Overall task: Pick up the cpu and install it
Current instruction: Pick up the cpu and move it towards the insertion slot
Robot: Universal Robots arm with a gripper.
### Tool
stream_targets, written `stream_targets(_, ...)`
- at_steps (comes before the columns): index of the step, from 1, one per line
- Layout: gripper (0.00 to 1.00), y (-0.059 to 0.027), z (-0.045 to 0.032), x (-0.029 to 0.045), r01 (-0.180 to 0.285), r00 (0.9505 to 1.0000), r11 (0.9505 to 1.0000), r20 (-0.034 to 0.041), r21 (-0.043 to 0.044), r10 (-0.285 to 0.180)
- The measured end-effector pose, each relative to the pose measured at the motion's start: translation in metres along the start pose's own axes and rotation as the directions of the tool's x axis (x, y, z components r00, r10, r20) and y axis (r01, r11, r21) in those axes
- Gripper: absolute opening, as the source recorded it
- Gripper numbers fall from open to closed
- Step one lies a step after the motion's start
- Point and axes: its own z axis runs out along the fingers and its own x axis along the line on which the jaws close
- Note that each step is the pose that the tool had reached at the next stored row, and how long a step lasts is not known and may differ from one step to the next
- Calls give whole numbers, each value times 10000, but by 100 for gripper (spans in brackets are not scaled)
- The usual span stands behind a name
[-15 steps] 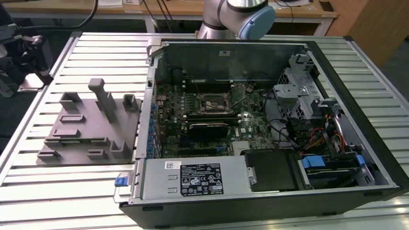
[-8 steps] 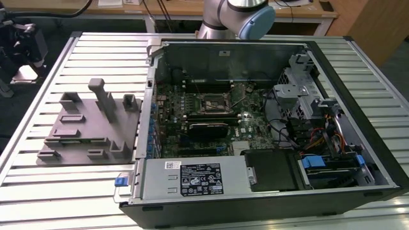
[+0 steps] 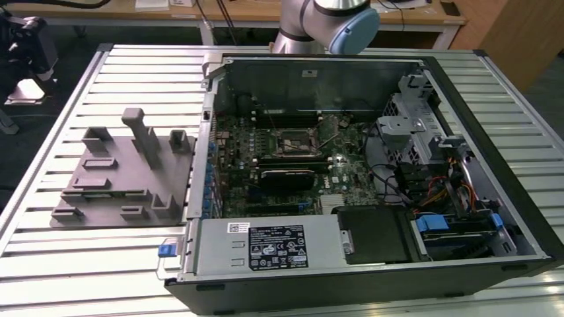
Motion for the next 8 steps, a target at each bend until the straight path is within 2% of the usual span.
stream_targets(3,54,2,-46,-1,0,10000,10000,4,-2,0)
stream_targets(8,54,3,-49,-2,1,10000,10000,4,-2,-1)
